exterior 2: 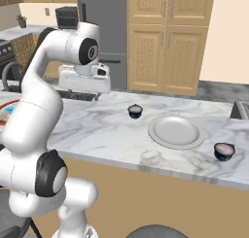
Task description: Place two yogurt containers on each plate.
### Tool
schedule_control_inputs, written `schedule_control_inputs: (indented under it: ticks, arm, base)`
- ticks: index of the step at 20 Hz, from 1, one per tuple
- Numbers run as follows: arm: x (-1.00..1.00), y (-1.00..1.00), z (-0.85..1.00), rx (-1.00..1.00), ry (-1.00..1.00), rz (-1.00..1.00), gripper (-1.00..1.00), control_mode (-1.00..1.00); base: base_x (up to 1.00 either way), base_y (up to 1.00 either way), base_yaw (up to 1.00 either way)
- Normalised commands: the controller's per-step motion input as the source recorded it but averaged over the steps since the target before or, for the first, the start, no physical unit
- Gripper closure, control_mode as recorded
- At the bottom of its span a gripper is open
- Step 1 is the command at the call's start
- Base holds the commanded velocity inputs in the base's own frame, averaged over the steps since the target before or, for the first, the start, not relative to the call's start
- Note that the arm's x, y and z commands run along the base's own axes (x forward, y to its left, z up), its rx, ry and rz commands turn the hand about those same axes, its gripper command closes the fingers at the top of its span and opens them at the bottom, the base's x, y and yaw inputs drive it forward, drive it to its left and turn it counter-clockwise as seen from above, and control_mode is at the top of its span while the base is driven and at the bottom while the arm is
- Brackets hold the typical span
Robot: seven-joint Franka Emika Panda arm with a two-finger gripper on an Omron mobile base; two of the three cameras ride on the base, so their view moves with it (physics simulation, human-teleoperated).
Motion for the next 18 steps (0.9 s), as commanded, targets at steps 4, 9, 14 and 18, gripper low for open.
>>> schedule_control_inputs:
  ticks: [4, 9, 14, 18]
  arm:
    - [0.51, -0.90, 0.02, -0.11, 0.00, -0.23, -1.00, -1.00]
    - [0.69, -0.81, -0.03, -0.17, 0.01, -0.14, -1.00, -1.00]
    - [0.43, -0.60, -0.50, -0.07, -0.05, -0.15, -1.00, -1.00]
    - [-0.07, -0.26, -0.23, 0.04, -0.14, -0.05, -1.00, -1.00]
  base:
    - [0.00, 0.00, 0.00]
    - [0.00, 0.00, 0.00]
    - [0.00, 0.00, 0.00]
    - [0.00, 0.00, 0.00]
